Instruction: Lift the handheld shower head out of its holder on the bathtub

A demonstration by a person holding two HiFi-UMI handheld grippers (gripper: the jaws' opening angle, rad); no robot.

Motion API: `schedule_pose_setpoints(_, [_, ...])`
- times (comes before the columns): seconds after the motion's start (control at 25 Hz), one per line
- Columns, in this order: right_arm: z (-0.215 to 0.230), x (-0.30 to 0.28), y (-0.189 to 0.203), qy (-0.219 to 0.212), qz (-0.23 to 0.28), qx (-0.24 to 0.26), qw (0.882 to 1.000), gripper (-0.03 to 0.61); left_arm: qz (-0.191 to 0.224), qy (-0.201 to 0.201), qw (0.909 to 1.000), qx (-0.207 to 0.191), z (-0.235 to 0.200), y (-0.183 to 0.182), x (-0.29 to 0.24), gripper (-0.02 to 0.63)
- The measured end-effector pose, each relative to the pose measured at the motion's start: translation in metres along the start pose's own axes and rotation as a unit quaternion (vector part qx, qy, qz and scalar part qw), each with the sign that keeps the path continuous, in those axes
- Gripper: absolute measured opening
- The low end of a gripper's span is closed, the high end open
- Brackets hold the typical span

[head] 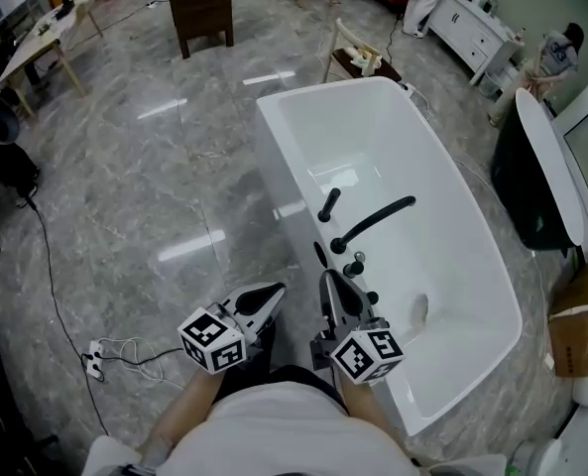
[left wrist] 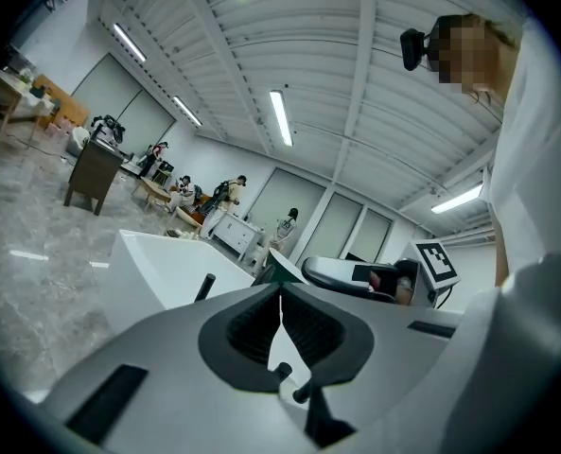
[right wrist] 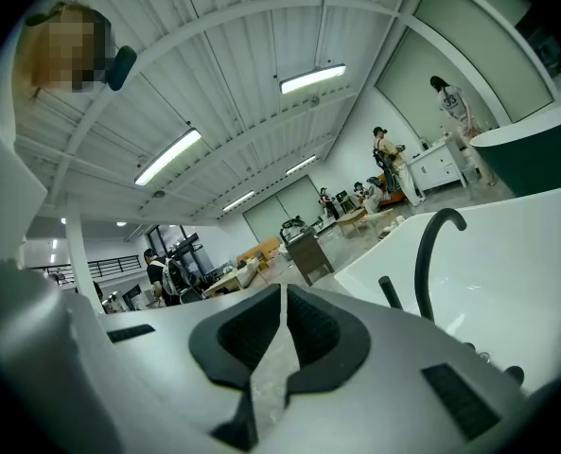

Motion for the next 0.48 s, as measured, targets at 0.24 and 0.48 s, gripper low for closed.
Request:
schedule_pose_setpoints(0.24, [-0.002, -0.049, -0.014, 0.005, 0.002, 0.003, 1.0, 0.02, -0.005, 0.005, 1.0, -0.002, -0.043, -0.028, -0.01, 0.012])
schedule_pose_setpoints(0.48, [-0.005, -0.091, -0.023, 0.008, 0.002, 0.005, 1.0, 0.02, -0.011, 0.014, 0.9998, 0.0, -0.085, -0.049, -0.022, 0.012])
Point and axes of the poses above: the fingertips, and each gripper's own axes: x backward along the fingers, z to its right, y out of its underside, the point moved 10 cm from there along x, backward along the fingers, and after that the axes turned 9 degrees about y, right-handed, at the moved point
